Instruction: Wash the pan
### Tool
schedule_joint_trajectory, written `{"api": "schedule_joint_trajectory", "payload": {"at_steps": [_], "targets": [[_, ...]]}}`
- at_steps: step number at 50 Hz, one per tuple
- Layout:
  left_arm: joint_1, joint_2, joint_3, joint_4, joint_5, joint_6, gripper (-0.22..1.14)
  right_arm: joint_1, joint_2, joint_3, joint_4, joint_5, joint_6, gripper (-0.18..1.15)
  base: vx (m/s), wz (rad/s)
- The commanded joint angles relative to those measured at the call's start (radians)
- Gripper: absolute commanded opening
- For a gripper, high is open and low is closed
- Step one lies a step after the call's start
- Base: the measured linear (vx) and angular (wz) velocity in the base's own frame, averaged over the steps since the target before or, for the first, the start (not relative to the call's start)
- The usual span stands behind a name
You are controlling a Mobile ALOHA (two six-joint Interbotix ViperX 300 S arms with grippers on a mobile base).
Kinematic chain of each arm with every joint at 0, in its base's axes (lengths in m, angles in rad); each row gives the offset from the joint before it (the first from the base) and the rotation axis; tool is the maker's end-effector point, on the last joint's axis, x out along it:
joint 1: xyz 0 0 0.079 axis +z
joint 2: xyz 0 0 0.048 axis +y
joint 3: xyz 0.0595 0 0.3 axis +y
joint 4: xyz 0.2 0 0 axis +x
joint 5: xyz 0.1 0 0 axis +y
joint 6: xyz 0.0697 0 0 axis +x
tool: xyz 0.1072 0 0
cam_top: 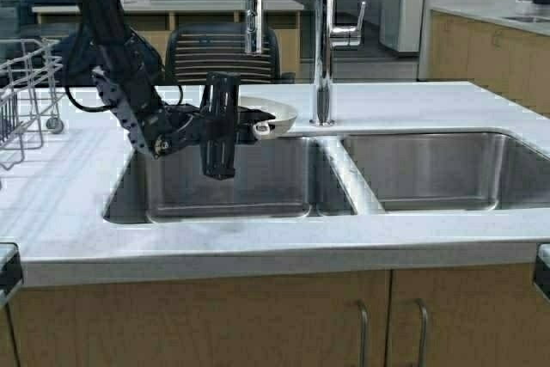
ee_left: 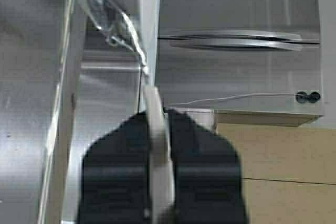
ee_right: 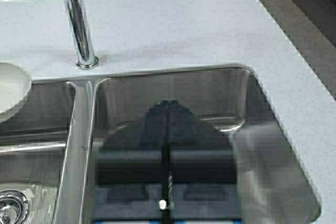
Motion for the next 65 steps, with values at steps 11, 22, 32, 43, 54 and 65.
{"api": "schedule_joint_trajectory", "payload": {"at_steps": [11,22,32,43,54,65], "targets": [[-0.057,-0.144,0.115,0.063,-0.040,0.005,0.01,0.000,0.005,-0.017,0.041,-0.008,0.000,0.06,0.14,0.13],[-0.101,-0.167,0.158,0.074,-0.089,0.000,0.01,0.000,0.006,-0.017,0.041,-0.003,-0.002,0.06,0.12,0.11],[-0.127,-0.172,0.207,0.074,-0.120,0.000,0.01,0.000,0.017,-0.038,0.038,-0.008,-0.008,0.06,0.10,0.07],[-0.132,-0.170,0.245,0.071,-0.160,0.002,0.01,0.000,0.184,-0.133,0.028,-0.017,-0.015,0.06,0.08,0.04],[-0.133,-0.161,0.238,0.071,-0.169,0.002,0.01,0.000,0.486,-0.325,0.026,-0.147,0.000,0.34,0.05,0.02],[-0.132,-0.158,0.236,0.071,-0.169,0.000,0.01,0.000,0.808,-0.598,-0.100,-0.106,0.040,1.10,0.01,0.01]]}}
